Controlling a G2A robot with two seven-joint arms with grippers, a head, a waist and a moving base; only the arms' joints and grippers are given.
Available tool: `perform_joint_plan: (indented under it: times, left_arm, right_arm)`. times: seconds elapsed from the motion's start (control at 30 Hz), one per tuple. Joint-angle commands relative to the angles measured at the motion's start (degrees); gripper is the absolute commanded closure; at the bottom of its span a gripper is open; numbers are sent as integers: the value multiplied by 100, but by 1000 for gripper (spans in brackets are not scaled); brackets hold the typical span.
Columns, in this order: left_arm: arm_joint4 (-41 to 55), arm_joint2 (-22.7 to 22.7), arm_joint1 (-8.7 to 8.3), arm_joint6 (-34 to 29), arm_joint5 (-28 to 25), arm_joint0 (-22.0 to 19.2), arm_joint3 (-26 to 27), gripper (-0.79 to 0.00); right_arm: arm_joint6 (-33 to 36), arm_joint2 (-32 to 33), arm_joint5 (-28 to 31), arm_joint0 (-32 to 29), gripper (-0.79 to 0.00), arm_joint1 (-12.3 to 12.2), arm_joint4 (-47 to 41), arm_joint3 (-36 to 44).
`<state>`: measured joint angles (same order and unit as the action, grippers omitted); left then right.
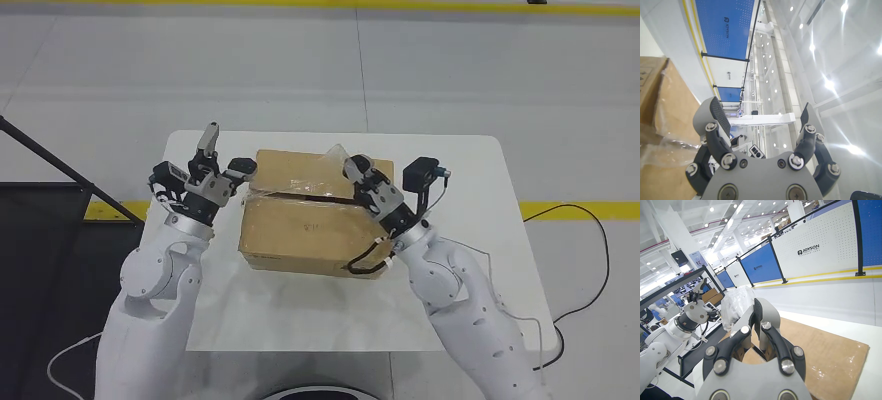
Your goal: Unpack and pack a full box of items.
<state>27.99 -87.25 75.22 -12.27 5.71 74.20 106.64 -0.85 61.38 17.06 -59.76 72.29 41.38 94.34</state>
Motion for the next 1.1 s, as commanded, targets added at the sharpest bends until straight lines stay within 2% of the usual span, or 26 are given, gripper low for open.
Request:
perform_joint_plan:
  times: [0.0,0.4,0.8,1.07]
  left_arm:
    - [-62,-44,-20,-125,185,-47,-96,-785]
    - [-640,185,-72,-453,447,-105,-201,-785]
    - [-591,342,-71,-434,391,11,-5,-785]
    - [-752,563,-53,-247,373,-131,-207,-785]
  right_arm:
    - [-65,7,27,14,0,10,50,-38]
    - [-142,24,-34,141,0,86,118,-239]
    - [-115,59,-111,154,0,136,296,-362]
    - [-169,101,-183,107,0,162,449,-360]
